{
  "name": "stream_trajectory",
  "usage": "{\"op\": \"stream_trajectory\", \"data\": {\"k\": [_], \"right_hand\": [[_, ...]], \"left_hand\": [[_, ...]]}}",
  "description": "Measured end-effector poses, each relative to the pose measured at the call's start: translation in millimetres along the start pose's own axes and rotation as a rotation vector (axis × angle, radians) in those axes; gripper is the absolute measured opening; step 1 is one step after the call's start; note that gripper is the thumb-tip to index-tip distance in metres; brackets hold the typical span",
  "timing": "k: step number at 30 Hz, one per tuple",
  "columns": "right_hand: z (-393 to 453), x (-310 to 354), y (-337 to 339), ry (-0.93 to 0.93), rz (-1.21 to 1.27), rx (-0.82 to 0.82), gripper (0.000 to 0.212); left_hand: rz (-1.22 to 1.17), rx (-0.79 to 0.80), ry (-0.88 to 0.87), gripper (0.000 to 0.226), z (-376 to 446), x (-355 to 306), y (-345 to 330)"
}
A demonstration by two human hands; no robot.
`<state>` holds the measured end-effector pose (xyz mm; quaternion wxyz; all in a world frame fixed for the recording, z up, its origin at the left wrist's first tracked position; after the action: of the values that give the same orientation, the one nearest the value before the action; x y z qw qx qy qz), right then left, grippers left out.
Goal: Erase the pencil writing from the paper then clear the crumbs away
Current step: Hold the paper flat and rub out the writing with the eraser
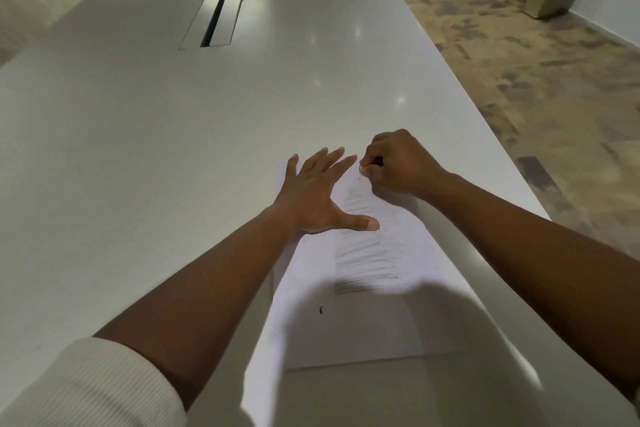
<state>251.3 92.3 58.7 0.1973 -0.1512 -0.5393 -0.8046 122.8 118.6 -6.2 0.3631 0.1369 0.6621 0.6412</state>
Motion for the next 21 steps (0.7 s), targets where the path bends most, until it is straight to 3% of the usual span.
{"op": "stream_trajectory", "data": {"k": [4, 10, 16, 21], "right_hand": [[-3.6, 0.1, 2.1, -0.027, 0.008, -0.044, 0.009], [-28.4, 24.8, -11.4, 0.055, 0.118, 0.103, 0.006], [-8.4, -0.2, 3.3, -0.056, 0.004, -0.048, 0.009], [-24.9, 29.3, -9.5, 0.052, 0.136, 0.084, 0.008]], "left_hand": [[-0.001, 0.007, 0.006, 0.140, 0.0, 0.3, -0.5], [0.020, 0.009, -0.001, 0.138, 0.2, -0.4, -0.7], [0.006, 0.013, 0.001, 0.137, -1.4, -0.1, 0.5], [0.012, 0.014, 0.001, 0.133, 0.6, 0.7, -0.4]]}}
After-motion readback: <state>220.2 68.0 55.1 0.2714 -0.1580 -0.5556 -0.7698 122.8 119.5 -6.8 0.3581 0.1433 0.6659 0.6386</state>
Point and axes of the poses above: each hand's wrist, its own z-axis towards the middle knuckle, its own y-axis out of the back of the hand, x = y × z, the point moved 8 cm from there along z, towards the middle knuckle, and after that the axes turned 12 degrees about -x, right-handed, at the moved point
